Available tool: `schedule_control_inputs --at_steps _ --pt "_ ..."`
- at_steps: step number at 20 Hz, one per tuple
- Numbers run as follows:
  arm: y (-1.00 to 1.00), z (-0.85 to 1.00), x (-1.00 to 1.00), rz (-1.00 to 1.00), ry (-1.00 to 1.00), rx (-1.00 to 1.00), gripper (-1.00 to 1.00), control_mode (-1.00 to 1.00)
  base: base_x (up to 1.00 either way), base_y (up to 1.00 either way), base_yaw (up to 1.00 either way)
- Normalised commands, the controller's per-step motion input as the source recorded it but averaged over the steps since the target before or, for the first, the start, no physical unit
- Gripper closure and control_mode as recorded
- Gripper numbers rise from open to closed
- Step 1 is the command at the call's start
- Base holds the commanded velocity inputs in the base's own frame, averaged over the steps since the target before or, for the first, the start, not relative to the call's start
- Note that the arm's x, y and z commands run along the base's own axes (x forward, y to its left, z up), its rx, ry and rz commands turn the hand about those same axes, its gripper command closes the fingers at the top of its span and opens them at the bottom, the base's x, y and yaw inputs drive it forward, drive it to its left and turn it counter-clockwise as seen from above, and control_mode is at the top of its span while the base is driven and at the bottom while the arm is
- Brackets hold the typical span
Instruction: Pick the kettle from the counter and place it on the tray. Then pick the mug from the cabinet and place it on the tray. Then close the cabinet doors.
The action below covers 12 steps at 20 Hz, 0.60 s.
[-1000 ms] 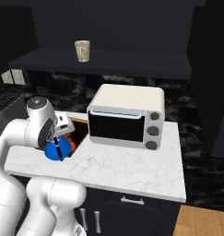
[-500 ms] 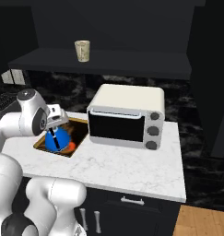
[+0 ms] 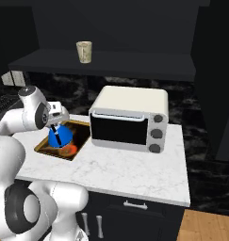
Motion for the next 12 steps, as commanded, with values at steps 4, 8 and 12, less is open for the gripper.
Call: schedule_control_inputs --at_steps 4,8,12 --pt "0.05 -0.11 0.29 -0.03 -0.08 0.00 1.00 -1.00 0.00 0.00 0.00" --pt "0.00 -0.07 0.25 -0.01 -0.06 0.01 1.00 -1.00 0.00 0.00 0.00" --pt "-0.01 -0.10 0.17 0.00 0.00 0.04 1.00 -1.00 0.00 0.00 0.00"
